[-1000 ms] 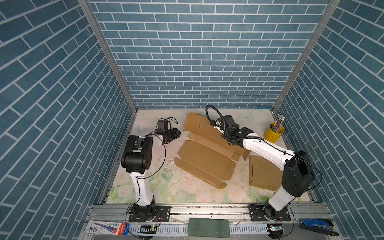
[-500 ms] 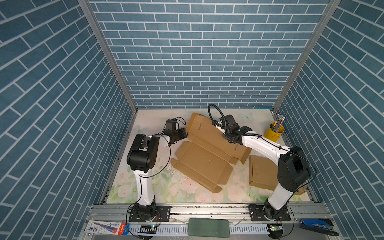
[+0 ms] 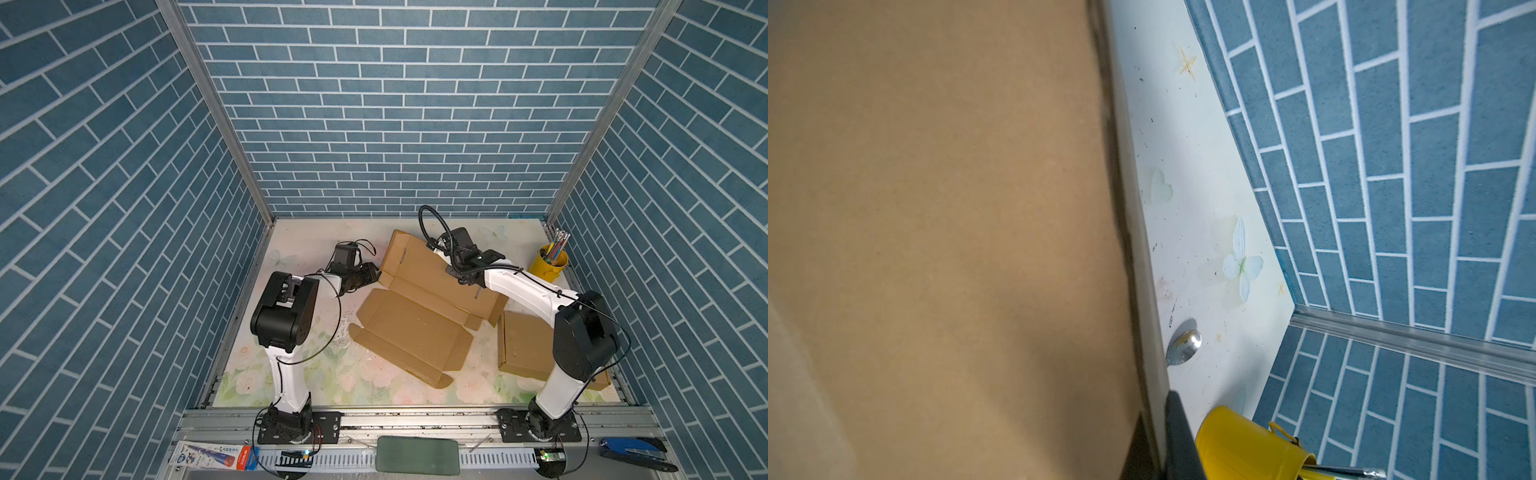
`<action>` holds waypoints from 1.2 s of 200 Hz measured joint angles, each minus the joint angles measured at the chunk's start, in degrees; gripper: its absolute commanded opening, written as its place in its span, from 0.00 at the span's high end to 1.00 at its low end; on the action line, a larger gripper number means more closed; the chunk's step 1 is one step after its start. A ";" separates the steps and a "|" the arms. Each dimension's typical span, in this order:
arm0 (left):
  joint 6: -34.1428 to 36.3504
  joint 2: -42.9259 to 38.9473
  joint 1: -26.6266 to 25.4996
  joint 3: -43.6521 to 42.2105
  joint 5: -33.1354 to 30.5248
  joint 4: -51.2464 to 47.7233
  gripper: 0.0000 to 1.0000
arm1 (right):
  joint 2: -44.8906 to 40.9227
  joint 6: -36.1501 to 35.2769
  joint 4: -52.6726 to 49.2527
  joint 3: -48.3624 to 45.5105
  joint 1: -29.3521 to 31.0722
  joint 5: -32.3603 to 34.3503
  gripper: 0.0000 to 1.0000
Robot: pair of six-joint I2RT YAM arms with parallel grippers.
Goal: Fold the paper box
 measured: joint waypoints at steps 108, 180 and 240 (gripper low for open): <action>5.90 -6.99 12.87 5.60 2.08 -9.46 0.39 | -2.47 -24.70 24.98 -9.44 6.56 8.52 1.00; 8.87 -9.94 14.84 9.25 1.38 -12.68 0.38 | 0.76 -44.37 54.82 -22.73 10.88 17.27 1.00; 15.78 -18.56 -0.79 22.47 -2.08 -25.46 0.22 | 1.18 -46.05 59.32 -24.06 11.37 18.21 1.00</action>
